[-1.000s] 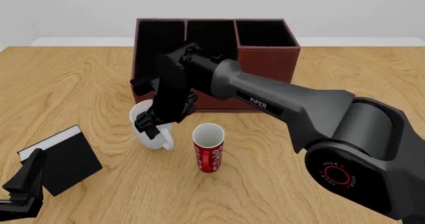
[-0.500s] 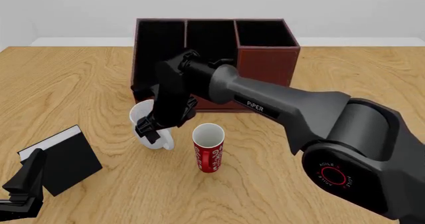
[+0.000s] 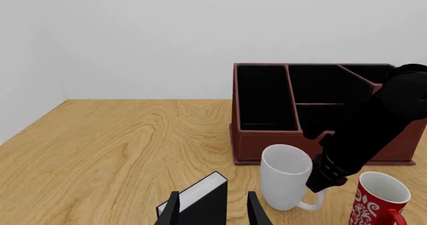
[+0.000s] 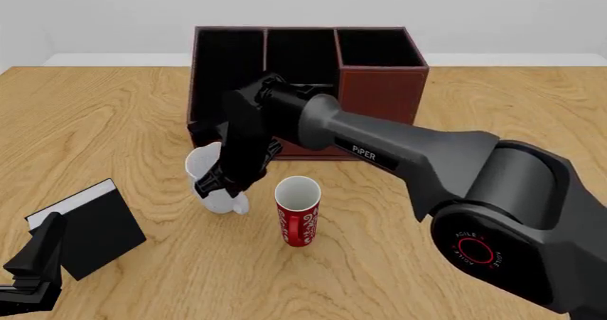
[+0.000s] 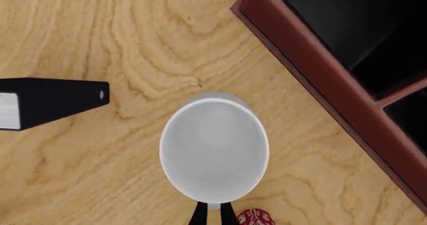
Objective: Pick up the white mug and place it to the right of the caddy.
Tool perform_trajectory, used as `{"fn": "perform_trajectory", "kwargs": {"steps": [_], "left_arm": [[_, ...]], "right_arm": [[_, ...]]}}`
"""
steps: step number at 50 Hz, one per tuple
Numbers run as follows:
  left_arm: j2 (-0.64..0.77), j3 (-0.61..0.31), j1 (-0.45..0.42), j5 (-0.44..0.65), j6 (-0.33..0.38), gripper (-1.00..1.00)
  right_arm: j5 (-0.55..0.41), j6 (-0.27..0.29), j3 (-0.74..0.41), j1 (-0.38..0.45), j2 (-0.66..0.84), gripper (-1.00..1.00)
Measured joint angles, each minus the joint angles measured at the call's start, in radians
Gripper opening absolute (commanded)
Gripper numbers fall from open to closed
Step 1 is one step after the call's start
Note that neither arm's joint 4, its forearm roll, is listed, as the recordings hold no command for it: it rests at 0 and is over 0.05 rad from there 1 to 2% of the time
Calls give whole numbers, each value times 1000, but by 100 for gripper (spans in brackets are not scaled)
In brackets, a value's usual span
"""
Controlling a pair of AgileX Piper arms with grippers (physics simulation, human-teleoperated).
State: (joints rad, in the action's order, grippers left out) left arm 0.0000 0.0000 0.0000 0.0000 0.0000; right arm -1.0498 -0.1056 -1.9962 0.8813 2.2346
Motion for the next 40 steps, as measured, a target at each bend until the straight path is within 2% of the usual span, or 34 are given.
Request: {"fn": "perform_trajectory", "kwargs": {"steps": [24, 40], "left_arm": [[0, 0, 0, 0, 0, 100], [0, 0, 0, 0, 0, 100]], "right_arm": [[-2, 24, 0, -9, -25, -100], [-4, 91, 7, -25, -91, -100]]}}
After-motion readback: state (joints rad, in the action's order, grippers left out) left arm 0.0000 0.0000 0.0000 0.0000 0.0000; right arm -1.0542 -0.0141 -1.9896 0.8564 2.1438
